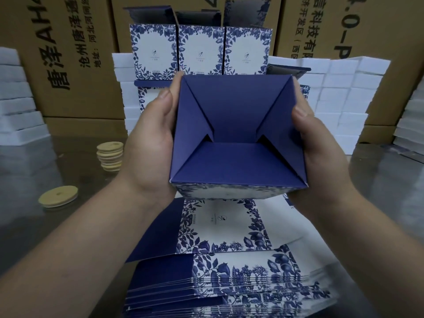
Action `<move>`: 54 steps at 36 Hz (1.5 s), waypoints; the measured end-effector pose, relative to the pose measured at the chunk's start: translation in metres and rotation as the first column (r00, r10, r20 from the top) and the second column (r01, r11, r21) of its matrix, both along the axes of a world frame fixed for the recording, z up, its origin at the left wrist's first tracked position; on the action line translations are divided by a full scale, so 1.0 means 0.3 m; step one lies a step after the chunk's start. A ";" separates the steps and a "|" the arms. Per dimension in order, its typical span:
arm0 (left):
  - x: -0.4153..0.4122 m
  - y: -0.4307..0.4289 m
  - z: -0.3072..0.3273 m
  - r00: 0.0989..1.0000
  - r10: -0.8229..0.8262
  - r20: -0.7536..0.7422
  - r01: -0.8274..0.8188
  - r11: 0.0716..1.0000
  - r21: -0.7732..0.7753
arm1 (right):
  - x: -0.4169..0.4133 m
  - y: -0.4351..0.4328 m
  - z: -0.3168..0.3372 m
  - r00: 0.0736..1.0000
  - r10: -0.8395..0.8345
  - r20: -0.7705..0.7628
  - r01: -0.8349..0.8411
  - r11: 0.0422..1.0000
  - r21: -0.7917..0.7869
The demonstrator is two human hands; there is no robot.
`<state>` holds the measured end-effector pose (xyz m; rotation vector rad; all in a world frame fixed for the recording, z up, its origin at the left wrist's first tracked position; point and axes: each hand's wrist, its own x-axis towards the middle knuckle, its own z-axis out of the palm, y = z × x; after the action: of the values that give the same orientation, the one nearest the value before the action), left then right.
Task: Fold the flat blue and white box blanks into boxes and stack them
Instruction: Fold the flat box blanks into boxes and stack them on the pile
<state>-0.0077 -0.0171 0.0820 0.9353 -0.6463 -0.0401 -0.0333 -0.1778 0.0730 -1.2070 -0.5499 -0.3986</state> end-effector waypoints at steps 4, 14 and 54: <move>-0.009 -0.007 -0.002 1.000 -0.008 -0.019 0.008 1.000 0.004 | 0.011 -0.013 -0.008 0.999 -0.050 -0.017 0.050 0.999 -0.006; -0.021 -0.016 -0.005 1.000 -0.028 -0.012 0.028 1.000 -0.004 | 0.025 -0.021 -0.008 0.994 -0.074 -0.084 0.078 0.996 0.041; 0.040 -0.005 -0.042 0.626 0.523 0.578 -0.760 0.575 0.303 | 0.090 -0.093 -0.012 0.749 -0.663 0.005 0.653 0.736 -0.180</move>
<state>0.0044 -0.0186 0.0695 1.7256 -0.6567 0.7394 -0.0062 -0.2057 0.0694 -1.5661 -0.0746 -0.9336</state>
